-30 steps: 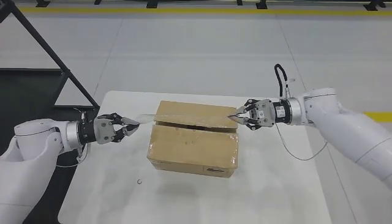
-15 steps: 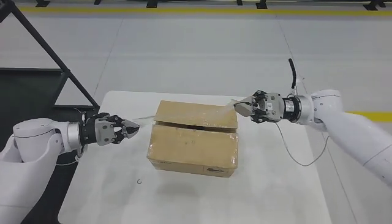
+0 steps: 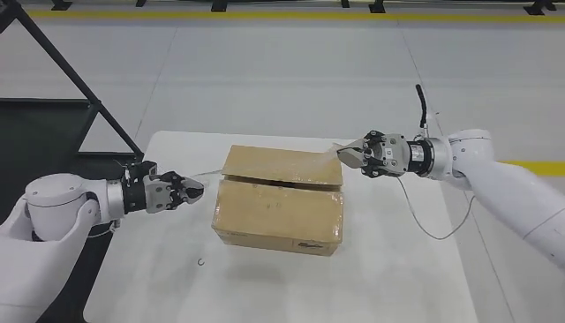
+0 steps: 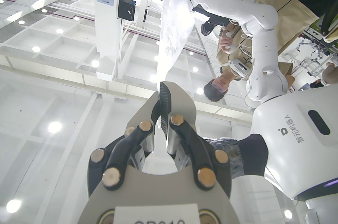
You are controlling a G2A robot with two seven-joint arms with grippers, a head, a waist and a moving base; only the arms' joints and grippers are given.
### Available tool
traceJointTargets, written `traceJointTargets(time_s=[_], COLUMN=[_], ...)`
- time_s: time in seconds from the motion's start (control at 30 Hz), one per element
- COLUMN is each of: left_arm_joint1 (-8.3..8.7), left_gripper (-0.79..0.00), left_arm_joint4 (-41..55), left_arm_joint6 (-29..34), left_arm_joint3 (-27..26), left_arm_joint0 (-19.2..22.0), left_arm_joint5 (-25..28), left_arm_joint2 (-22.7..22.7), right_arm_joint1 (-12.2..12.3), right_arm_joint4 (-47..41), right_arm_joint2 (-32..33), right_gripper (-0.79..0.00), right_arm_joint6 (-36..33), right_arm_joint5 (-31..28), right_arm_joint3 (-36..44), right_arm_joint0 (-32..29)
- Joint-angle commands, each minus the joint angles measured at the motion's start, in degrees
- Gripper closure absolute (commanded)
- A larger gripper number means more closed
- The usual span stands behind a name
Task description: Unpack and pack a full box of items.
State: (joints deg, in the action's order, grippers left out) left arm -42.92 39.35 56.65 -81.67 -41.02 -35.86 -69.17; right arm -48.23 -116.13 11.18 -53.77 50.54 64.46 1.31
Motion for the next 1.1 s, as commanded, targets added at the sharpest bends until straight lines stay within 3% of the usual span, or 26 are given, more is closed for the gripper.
traceJointTargets(time_s=[0.0,0.27,0.43,0.67,1.07], left_arm_joint1=[0.36,1.00,0.88,1.01,1.70], left_gripper=[0.000,0.000,0.000,0.000,0.000], left_arm_joint4=[-3.9,-14.4,-12.6,-9.9,-8.3], left_arm_joint6=[0.5,-6.8,-7.7,-3.8,1.2], left_arm_joint3=[-0.8,-4.7,-6.5,-7.2,-9.0], left_arm_joint0=[-0.1,-2.2,-4.9,-6.3,-7.0], left_arm_joint5=[1.1,10.7,16.2,15.4,12.7], left_arm_joint2=[0.1,-0.7,-1.7,-3.1,-6.6], right_arm_joint1=[0.0,0.6,1.2,1.2,1.8], right_arm_joint4=[0.0,-0.5,-0.5,-1.2,-7.1], right_arm_joint2=[0.0,2.9,5.9,9.4,14.9], right_gripper=[0.000,0.000,0.000,0.000,0.000], right_arm_joint6=[0.0,2.1,3.9,10.3,22.8], right_arm_joint5=[0.0,-1.3,-0.5,0.5,7.5], right_arm_joint3=[0.0,1.5,2.7,2.7,2.5], right_arm_joint0=[0.0,-2.6,-4.6,-6.4,-9.1])
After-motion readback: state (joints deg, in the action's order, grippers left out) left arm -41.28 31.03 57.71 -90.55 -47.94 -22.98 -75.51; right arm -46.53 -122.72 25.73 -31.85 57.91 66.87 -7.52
